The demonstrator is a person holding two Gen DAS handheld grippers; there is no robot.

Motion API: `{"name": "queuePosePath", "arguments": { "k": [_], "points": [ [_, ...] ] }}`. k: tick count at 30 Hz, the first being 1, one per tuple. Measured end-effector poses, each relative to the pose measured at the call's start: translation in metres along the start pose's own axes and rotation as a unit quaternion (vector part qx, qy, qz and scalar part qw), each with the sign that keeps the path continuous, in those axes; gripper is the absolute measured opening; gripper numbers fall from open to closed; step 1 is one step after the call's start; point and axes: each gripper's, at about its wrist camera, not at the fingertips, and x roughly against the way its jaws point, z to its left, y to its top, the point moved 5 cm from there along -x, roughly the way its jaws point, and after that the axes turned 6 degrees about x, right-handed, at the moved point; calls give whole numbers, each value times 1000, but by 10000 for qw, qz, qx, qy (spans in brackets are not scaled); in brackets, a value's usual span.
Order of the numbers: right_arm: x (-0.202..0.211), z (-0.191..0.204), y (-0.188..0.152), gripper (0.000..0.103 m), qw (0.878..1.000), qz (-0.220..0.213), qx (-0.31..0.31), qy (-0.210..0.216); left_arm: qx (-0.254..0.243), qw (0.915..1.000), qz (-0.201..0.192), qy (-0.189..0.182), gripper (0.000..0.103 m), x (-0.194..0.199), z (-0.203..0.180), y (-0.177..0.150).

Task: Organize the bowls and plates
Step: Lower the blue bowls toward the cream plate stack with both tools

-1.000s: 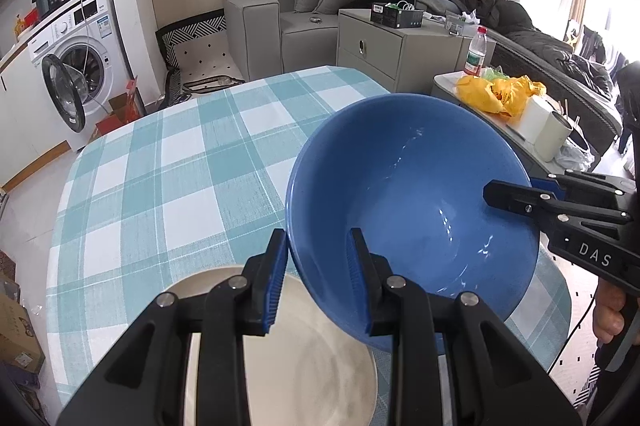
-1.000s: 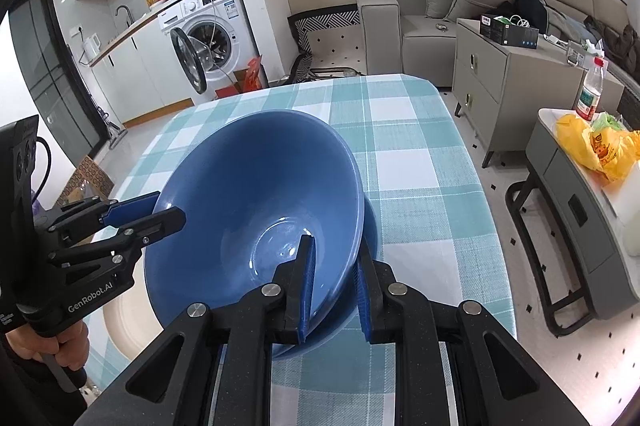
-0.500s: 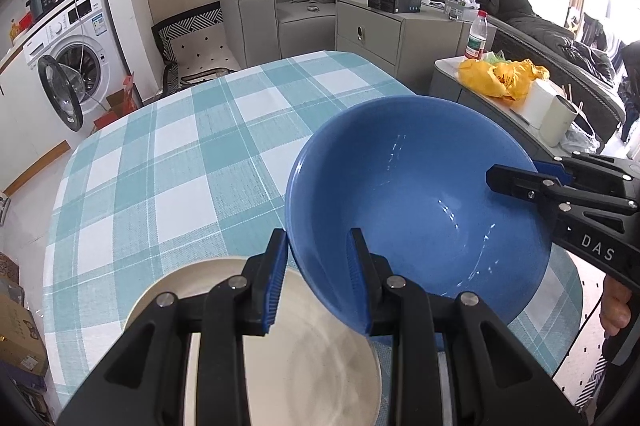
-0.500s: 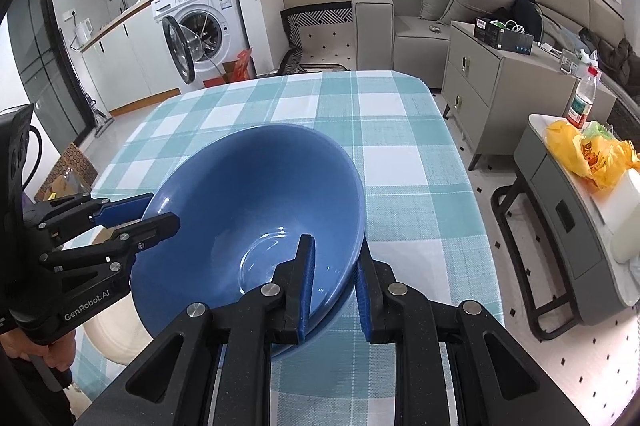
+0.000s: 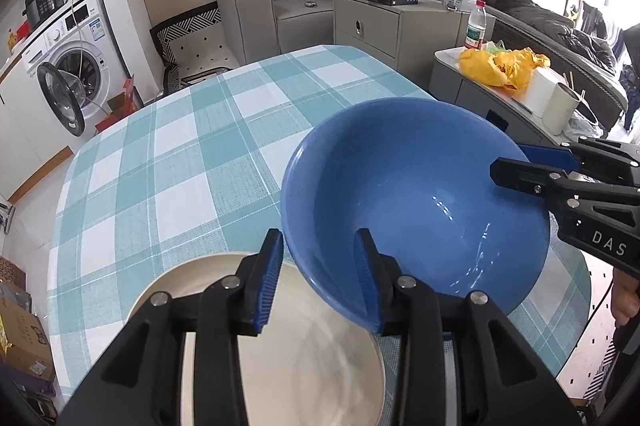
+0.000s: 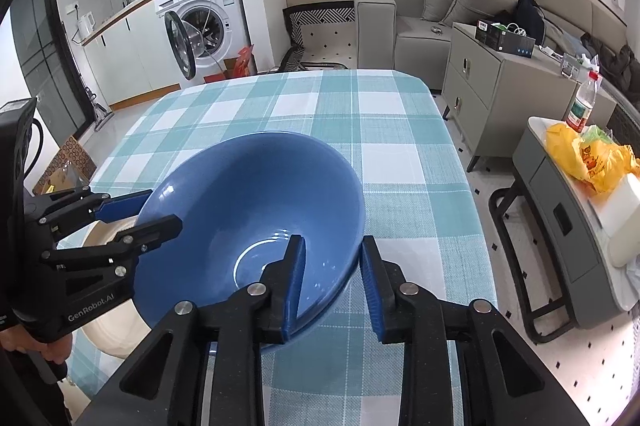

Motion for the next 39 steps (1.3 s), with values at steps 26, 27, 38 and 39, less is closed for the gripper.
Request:
{"name": "queuePosePath", "arguments": {
  "k": [26,27,38,39],
  "points": [
    [2,-19,-5,98,9988,-138,-348,308,342,9994,68,-56,87,-3,12,-3],
    [0,-20,-6,101,9987,-128,-366,344,361,9993,57,-72,96,-3,13,-3],
    [-12,-23,-15,102,9976,-61,-488,490,683,9970,111,-342,103,-7,15,-3],
    [-14,-24,-15,102,9974,-54,-526,493,685,9970,135,-338,103,-8,15,-4]
  ]
}}
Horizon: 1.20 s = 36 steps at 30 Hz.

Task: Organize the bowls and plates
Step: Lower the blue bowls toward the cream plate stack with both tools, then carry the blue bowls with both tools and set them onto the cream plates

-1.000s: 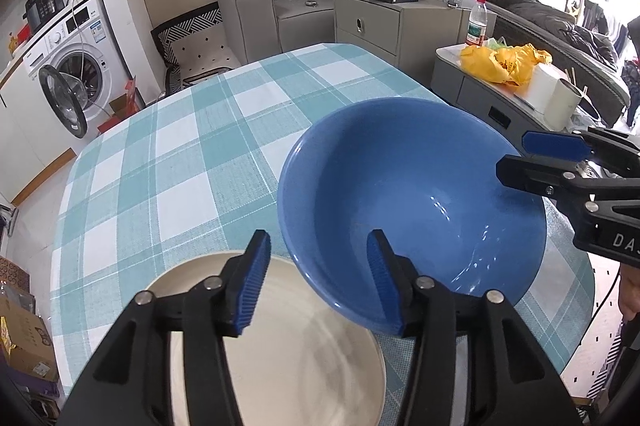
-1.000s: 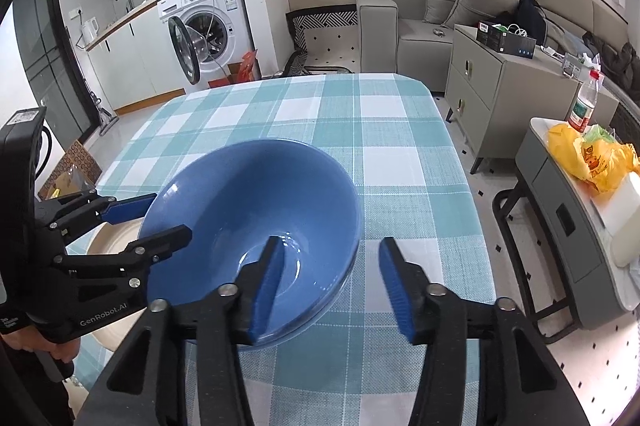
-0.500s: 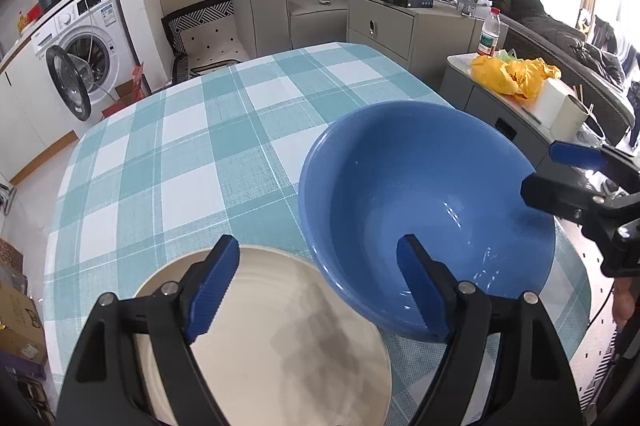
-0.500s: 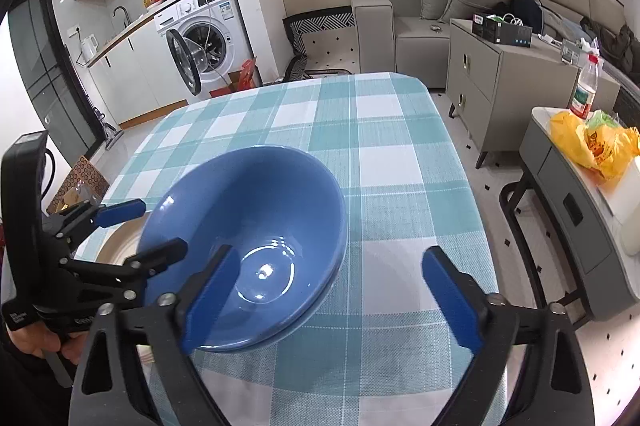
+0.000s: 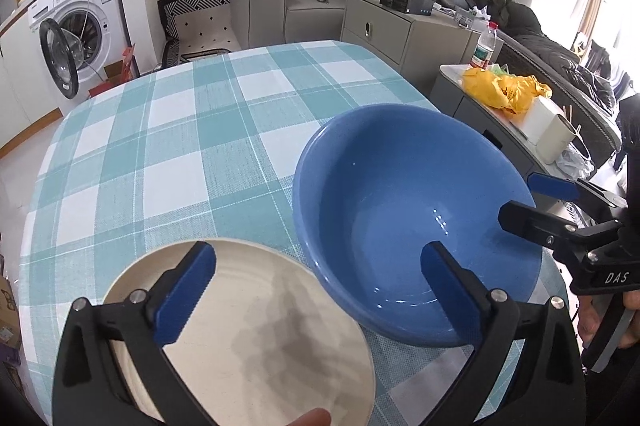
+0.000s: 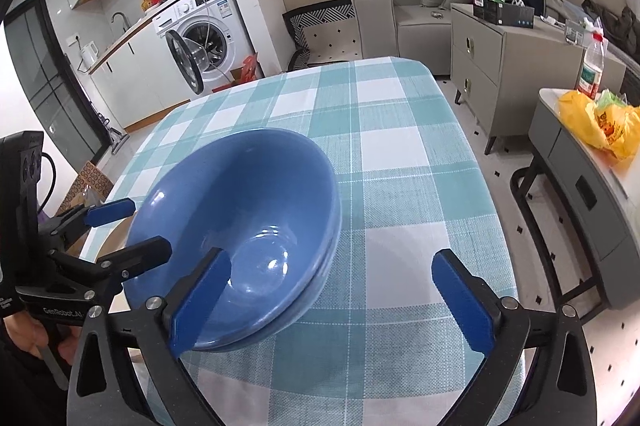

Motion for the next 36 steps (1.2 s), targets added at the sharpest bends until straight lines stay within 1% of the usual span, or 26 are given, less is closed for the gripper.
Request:
{"name": "queuePosePath", "arguments": {
  "k": [4,7,12,22,25,26,28,30,31,32,33,34,36],
  "points": [
    [-5,-6,-2,102,9998,44,-176,106,19,10000,76,-5,103,-6,0,-2],
    [-11,-9,-5,102,9996,103,-252,116,106,9998,163,-63,103,-10,1,-3],
    [-22,-10,-7,102,9987,221,-383,261,242,9994,223,-86,103,-15,4,-3],
    [-35,-4,-10,102,9963,284,-532,608,296,9992,238,-140,102,-20,3,-3],
    [-36,-2,-10,101,9958,284,-549,678,313,9990,248,-206,101,-20,3,-2],
    [-36,-2,-10,98,9956,282,-559,695,301,9990,242,-231,100,-20,2,-2],
    [-37,-1,-10,95,9951,288,-576,745,255,9990,221,-279,96,-19,0,-1],
    [-37,0,-11,88,9948,293,-590,782,216,9991,208,-298,95,-18,-2,-1],
    [-37,0,-11,86,9945,298,-596,811,192,9992,176,-313,93,-17,-3,-1],
    [-37,0,-12,83,9943,307,-595,825,161,9991,170,-344,89,-16,-4,-1],
    [-37,1,-11,82,9943,314,-582,835,139,9990,199,-374,81,-15,-5,-2],
    [-37,3,-11,81,9944,307,-568,837,126,9989,232,-389,75,-16,-6,-2],
    [-36,4,-11,77,9944,301,-556,848,99,9987,255,-421,70,-16,-8,-3]
  ]
}}
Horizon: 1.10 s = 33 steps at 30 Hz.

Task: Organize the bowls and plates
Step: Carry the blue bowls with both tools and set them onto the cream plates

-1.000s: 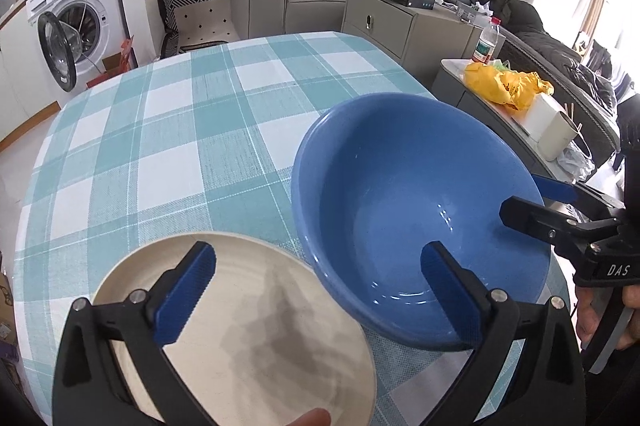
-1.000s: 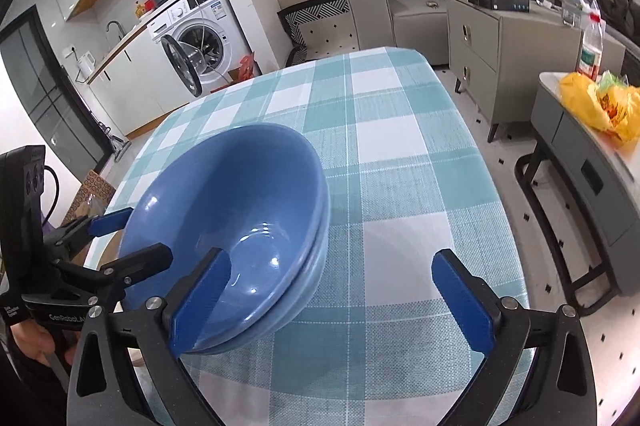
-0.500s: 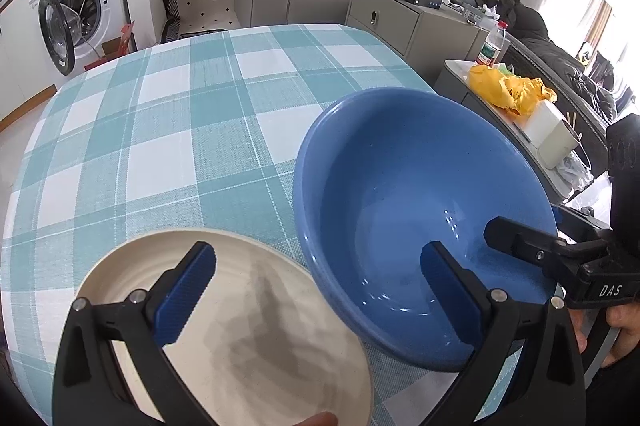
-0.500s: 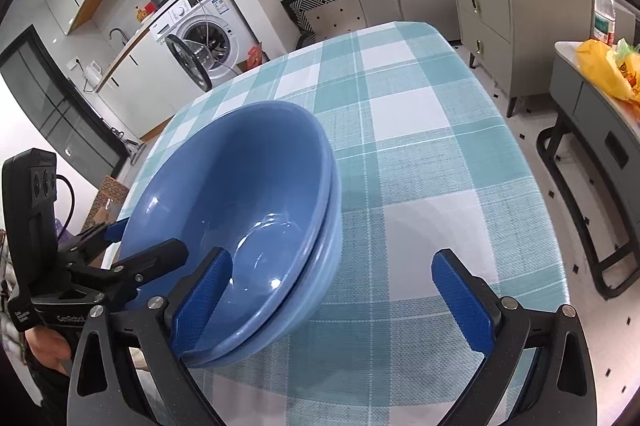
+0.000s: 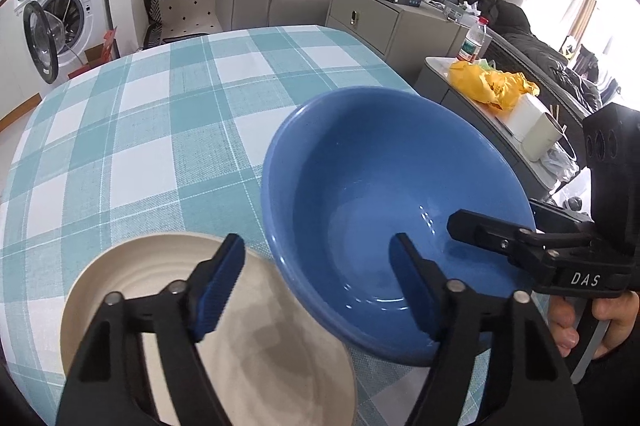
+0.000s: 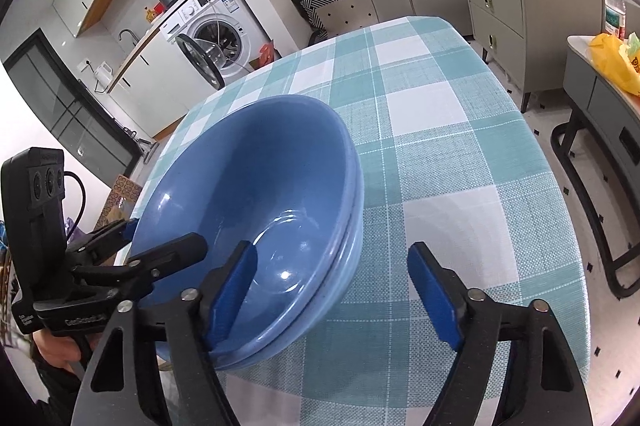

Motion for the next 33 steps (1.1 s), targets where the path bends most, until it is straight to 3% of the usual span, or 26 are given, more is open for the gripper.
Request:
{"name": "queuePosePath", "arguments": {
  "k": [10,16,33],
  "points": [
    [4,11,-2,64,9999,2,124,1,-61,9999,25,-118,47,3,-3,-3],
    [6,15,-2,52,9998,-18,214,-43,-69,10000,5,-42,40,5,-2,-3],
    [10,10,-2,36,9992,-65,216,-336,-190,9997,-64,121,35,7,-4,-5]
  ]
}}
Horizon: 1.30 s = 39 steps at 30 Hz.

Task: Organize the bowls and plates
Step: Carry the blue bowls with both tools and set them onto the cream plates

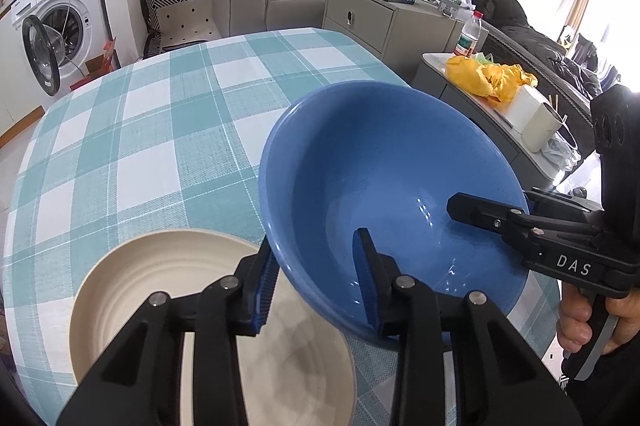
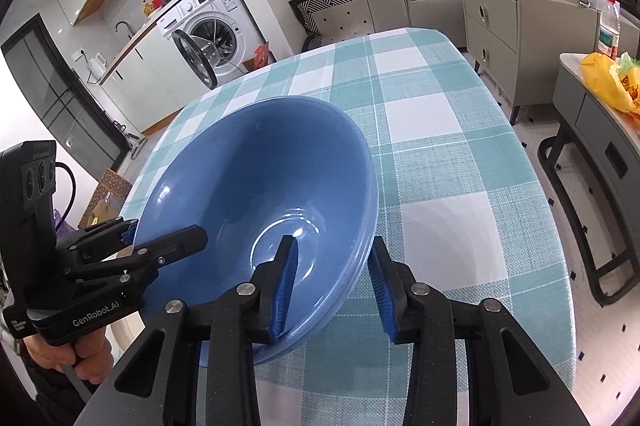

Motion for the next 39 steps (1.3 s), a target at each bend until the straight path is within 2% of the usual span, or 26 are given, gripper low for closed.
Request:
{"name": "queuePosePath", "arguments": {
  "k": [20,39],
  "points": [
    [9,-3,-5,34,10000,-45,-22,-76,-47,10000,-59,44,35,4,-5,-1],
    [60,7,-1,34,9988,-463,120,-108,-163,9987,-480,100,35,46,-27,4]
  ]
}}
